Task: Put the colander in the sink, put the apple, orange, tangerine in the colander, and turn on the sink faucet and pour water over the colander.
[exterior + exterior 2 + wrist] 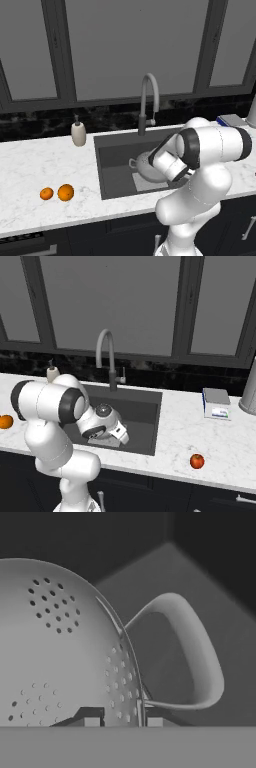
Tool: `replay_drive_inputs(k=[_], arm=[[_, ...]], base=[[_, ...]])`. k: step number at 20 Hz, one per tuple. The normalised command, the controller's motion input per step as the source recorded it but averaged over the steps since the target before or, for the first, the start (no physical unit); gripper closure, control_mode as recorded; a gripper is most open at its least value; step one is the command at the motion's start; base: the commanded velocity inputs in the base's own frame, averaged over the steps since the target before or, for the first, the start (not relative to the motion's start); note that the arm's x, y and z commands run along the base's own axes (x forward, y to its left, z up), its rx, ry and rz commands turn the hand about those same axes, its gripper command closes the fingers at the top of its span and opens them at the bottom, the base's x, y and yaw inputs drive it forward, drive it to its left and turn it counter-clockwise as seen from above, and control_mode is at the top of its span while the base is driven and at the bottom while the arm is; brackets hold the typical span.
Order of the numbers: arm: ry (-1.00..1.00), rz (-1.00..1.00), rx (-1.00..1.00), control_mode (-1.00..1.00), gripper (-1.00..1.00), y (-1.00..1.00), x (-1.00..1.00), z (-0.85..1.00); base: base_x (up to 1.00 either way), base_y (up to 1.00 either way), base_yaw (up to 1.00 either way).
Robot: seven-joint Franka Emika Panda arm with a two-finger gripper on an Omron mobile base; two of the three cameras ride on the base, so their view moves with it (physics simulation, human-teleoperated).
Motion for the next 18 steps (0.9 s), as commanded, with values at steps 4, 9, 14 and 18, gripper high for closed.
replay_drive_inputs(k=[4, 9, 14, 18], arm=[[0.00, 0.00, 0.00, -1.00, -1.00, -0.02, 0.01, 0.01], [0.00, 0.00, 0.00, -1.00, -1.00, 0.00, 0.00, 0.00], [0.00, 0.00, 0.00, -1.00, -1.00, 0.00, -0.02, 0.00], [0.00, 0.00, 0.00, -1.00, -1.00, 0.00, 0.00, 0.20]], base=[[0.00, 0.00, 0.00], [0.00, 0.00, 0.00], [0.00, 0.00, 0.00], [0.00, 0.00, 0.00]])
